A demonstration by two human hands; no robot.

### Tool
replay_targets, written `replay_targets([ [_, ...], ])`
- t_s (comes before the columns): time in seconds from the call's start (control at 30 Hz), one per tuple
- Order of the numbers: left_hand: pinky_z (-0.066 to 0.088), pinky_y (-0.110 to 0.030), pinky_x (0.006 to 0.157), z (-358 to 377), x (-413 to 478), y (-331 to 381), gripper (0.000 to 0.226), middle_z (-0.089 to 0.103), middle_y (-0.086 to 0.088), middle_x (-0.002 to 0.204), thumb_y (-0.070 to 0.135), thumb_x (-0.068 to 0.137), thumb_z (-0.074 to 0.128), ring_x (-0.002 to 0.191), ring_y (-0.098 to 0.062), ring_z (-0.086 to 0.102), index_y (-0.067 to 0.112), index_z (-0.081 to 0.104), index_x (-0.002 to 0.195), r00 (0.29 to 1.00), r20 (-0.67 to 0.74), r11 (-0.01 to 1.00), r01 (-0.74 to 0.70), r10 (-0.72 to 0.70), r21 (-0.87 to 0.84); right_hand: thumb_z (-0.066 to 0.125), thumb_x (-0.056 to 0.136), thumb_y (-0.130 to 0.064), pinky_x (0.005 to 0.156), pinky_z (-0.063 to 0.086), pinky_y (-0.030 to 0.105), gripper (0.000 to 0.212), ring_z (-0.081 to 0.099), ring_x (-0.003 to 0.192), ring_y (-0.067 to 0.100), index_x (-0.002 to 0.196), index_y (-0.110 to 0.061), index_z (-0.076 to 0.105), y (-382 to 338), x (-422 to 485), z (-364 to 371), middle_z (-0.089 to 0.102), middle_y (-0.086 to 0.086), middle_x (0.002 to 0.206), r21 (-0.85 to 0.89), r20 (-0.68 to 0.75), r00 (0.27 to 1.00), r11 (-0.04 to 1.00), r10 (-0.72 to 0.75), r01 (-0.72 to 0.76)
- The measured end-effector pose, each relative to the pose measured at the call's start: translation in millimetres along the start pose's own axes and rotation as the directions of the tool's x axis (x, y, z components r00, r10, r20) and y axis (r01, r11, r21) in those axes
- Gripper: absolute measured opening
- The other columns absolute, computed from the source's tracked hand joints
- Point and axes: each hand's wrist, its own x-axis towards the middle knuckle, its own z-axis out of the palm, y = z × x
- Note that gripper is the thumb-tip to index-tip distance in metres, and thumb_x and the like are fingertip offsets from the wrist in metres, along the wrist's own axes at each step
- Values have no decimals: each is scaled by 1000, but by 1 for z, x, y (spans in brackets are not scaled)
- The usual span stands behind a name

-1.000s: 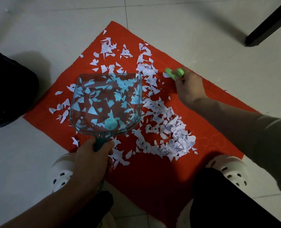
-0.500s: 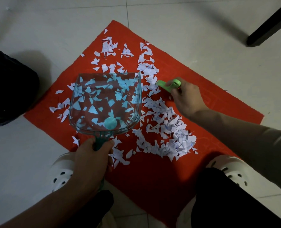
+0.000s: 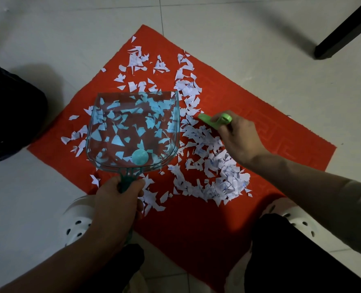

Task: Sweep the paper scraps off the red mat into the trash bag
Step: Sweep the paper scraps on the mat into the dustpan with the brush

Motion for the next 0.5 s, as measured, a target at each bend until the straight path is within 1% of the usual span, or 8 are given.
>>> replay_targets([
  [0.03, 43, -23, 39, 0, 0, 0, 15, 57, -8, 63, 18, 91, 60, 43, -12, 49, 4, 61, 85, 1000, -1, 1000, 0, 0, 5, 43, 100, -12, 52, 48, 23, 21, 56, 60, 13, 113, -15, 60, -3, -3, 1, 63, 3, 95, 13, 5, 1000, 1000, -22, 22],
  [0.1, 42, -21, 38, 0, 0, 0, 15, 57, -7, 62, 18, 92, 60, 42, -11, 49, 5, 60, 84, 1000, -2, 1000, -7, 7, 16, 43, 100, -12, 58, 53, 32, 22, 60, 67, 20, 113, -15, 60, -5, -3, 0, 63, 2, 96, 49, -28, 999, 998, -31, 32],
  [0.13, 42, -21, 38, 0, 0, 0, 15, 56, -7, 62, 18, 92, 60, 42, -11, 49, 5, 59, 83, 1000, 0, 1000, -12, 12, 19, 43, 100, -13, 59, 54, 33, 22, 61, 70, 20, 113, -15, 59, -5, -1, -2, 62, 3, 98, 55, -55, 998, 998, -28, 31],
  [0.17, 43, -22, 39, 0, 0, -1, 15, 56, -7, 63, 18, 92, 60, 43, -12, 49, 6, 59, 83, 1000, 1, 1000, -15, 15, 18, 43, 100, -14, 58, 52, 29, 21, 59, 70, 17, 114, -14, 59, -3, 3, -4, 62, 5, 99, 50, -87, 996, 998, -27, 32],
  [0.23, 43, -23, 40, 0, -1, -1, 16, 57, -7, 63, 18, 91, 60, 44, -13, 50, 6, 59, 83, 1000, 2, 1000, -17, 17, 16, 42, 101, -15, 55, 41, 21, 23, 53, 67, 13, 117, -13, 58, 2, 15, -8, 62, 8, 100, 18, -143, 990, 1000, -8, 11],
  [0.3, 44, -24, 40, 0, -1, -2, 16, 58, -7, 63, 18, 91, 60, 45, -14, 51, 5, 60, 83, 1000, -3, 1000, -18, 18, 12, 40, 102, -17, 53, 36, 19, 26, 51, 66, 13, 122, -13, 57, 5, 26, -10, 61, 9, 100, -19, -163, 985, 998, 50, -54],
  [0.4, 45, -27, 43, 1, 0, -2, 16, 58, -7, 63, 18, 91, 60, 46, -16, 51, 4, 61, 83, 1000, -7, 1000, -7, 7, 1, 41, 103, -17, 46, 39, 19, 24, 49, 58, 8, 120, -13, 57, -1, 31, -6, 61, 6, 93, -46, -100, 992, 996, 77, -82],
  [0.5, 45, -26, 42, 1, 1, -2, 14, 59, -7, 64, 17, 91, 60, 47, -16, 52, 5, 61, 84, 1000, -13, 1000, 2, -2, -3, 42, 102, -15, 46, 42, 14, 23, 49, 56, 5, 118, -13, 58, -13, 20, 4, 62, 2, 90, -18, 13, 1000, 1000, -3, 3],
])
